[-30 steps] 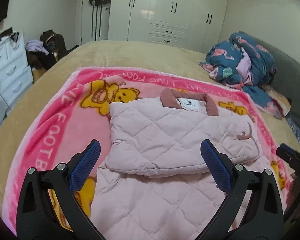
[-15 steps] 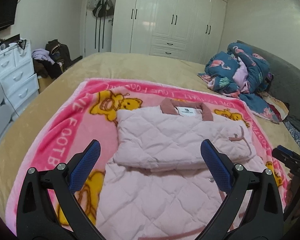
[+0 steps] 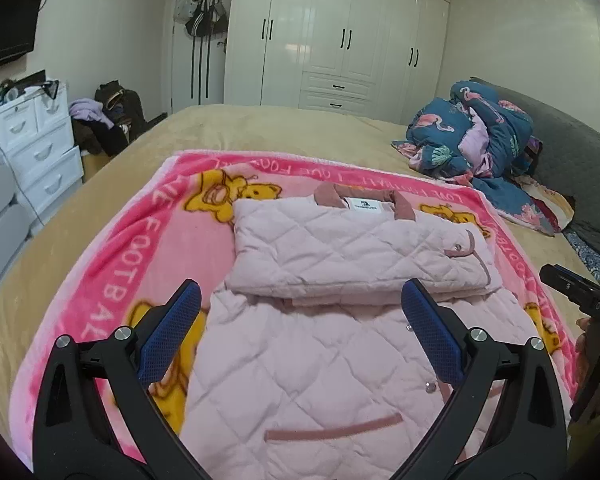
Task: Fold large clothes
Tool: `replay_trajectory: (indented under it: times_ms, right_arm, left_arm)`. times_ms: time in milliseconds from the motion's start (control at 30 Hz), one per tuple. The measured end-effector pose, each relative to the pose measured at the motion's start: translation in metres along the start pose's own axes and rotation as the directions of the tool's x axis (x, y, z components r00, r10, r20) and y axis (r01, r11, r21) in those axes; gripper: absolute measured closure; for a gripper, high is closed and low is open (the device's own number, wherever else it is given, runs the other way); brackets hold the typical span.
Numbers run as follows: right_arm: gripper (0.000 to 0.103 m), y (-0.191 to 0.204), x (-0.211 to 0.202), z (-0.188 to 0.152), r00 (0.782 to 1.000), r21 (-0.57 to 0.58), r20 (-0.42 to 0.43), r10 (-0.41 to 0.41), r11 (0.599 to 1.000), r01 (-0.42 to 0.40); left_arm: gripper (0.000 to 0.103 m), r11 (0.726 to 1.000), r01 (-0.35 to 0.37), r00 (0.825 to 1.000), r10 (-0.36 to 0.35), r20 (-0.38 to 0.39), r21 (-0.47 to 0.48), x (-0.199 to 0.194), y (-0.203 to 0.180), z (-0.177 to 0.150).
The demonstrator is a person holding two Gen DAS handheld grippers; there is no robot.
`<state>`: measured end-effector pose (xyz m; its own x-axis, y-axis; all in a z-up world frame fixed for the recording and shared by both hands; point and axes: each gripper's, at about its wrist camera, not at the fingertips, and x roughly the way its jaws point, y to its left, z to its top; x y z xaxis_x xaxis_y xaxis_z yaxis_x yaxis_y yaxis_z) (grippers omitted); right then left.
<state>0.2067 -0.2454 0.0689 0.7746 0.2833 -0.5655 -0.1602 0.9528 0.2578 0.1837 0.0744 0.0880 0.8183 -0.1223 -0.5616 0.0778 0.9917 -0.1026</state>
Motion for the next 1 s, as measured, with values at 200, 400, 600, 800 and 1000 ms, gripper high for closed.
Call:
replay_trajectory:
  times_ms: [200, 400, 600, 800, 1000]
  right_arm:
    - [0.004, 0.0, -0.01, -0.011, 1.0, -0.01, -0.011, 0.009, 1.0, -0.009]
    - [0.004, -0.004, -0.018, -0.023, 0.999, -0.005, -0.028, 0.018, 1.0, -0.019]
    - [0.004, -0.004, -0.028, -0.036, 0.999, -0.01, -0.044, 0.018, 1.0, -0.018]
    - [0.004, -0.007, -0.037, -0.05, 0.998, -0.013, -0.065, 0.018, 1.0, -0.019]
    - [0.004, -0.012, -0.043, -0.061, 0.996, -0.016, -0.087, 0.012, 1.0, -0.013]
  left_arm:
    - [0.009, 1.0, 0.014, 1.0, -0.015, -0.02, -0.021, -0.011, 0.001, -0.018]
    - [0.009, 1.0, -0.014, 0.998, 0.013, -0.056, -0.025, -0.017, 0.003, -0.036]
    - [0.009, 1.0, -0.021, 0.997, 0.02, -0.074, -0.017, -0.025, 0.0, -0.048]
    - [0.009, 1.0, -0.025, 0.994, 0.024, -0.104, -0.005, -0.026, -0.006, -0.062]
    - [0.009, 0.999, -0.04, 0.991, 0.041, -0.129, 0.015, -0.031, -0.01, -0.076]
